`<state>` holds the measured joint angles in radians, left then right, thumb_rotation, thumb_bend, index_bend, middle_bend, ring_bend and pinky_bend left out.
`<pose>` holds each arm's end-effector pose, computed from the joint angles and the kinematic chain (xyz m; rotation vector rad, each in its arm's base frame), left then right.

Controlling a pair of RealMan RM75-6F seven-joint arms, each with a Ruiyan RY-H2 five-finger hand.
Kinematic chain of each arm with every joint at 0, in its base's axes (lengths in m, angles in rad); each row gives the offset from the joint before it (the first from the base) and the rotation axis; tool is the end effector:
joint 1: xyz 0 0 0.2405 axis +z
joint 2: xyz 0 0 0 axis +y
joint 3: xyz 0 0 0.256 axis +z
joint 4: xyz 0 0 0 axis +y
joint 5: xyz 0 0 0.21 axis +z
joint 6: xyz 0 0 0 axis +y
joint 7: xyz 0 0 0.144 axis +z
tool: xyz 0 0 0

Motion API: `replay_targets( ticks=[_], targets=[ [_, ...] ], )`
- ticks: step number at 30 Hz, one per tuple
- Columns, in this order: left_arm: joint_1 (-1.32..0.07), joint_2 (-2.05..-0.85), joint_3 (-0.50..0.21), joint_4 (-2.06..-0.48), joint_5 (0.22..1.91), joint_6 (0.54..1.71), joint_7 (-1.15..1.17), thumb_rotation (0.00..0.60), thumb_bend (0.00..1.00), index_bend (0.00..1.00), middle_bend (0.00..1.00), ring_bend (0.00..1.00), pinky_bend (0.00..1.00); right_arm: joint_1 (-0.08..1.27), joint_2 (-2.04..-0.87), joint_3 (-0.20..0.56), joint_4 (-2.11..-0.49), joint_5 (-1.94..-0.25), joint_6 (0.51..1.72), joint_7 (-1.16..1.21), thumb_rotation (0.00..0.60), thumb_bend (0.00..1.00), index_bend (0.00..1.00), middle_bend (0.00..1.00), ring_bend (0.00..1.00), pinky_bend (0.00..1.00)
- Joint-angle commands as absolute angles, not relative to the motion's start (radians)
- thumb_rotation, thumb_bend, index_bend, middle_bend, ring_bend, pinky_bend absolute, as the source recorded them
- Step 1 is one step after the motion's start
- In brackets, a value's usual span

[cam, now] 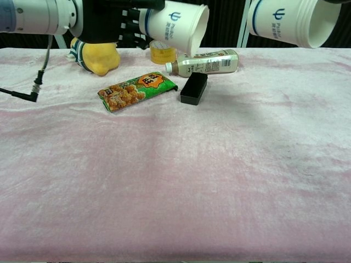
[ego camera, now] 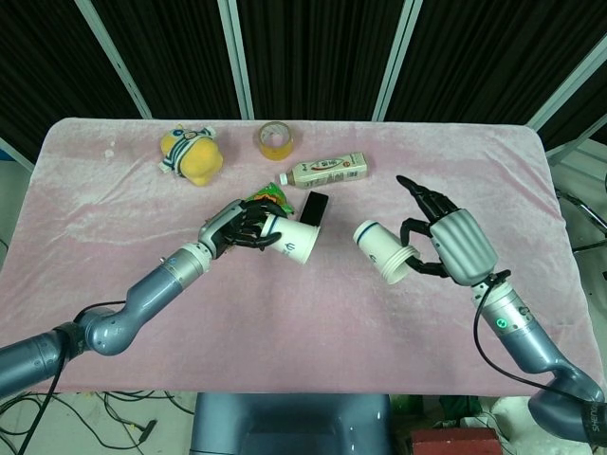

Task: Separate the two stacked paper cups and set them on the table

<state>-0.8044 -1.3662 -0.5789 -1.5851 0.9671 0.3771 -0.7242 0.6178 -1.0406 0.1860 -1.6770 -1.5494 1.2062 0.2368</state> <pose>-0.0662 0.3930 0.0388 -1.3756 -2.2946 -1.4046 -0.1533 -0.3301 0.1583 1.7865 -0.7950 1.3606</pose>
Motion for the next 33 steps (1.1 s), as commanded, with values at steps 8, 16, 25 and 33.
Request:
replay_targets(
  ticks=[8, 16, 25, 33],
  targets=[
    [-0.881, -1.207, -0.317, -1.639, 1.029, 0.570, -0.141, 0.600, 0.39, 0.50, 0.47, 0.37, 0.60, 0.704, -0.839, 0.130, -1.800, -1.414, 0.817, 0.238, 0.600, 0.32, 0.73, 0.00, 0.12, 0.20],
    [-0.986, -1.224, -0.132, -1.714, 0.859, 0.736, 0.371, 0.600, 0.39, 0.48, 0.46, 0.35, 0.60, 0.808, -0.791, 0.132, -1.826, -1.275, 0.551, 0.249, 0.600, 0.32, 0.73, 0.00, 0.11, 0.20],
    [-1.086, -1.275, -0.025, -1.758, 0.633, 0.855, 0.683, 0.600, 0.39, 0.48, 0.44, 0.35, 0.60, 0.902, -0.869, 0.097, -1.762, -1.128, 0.446, 0.104, 0.600, 0.32, 0.73, 0.00, 0.11, 0.20],
    [-1.078, -1.334, 0.000, -1.718, 0.627, 0.895, 0.692, 0.600, 0.37, 0.47, 0.43, 0.34, 0.60, 0.934, -0.948, 0.059, -1.746, -0.988, 0.545, -0.047, 0.600, 0.32, 0.73, 0.00, 0.11, 0.20]
  ],
)
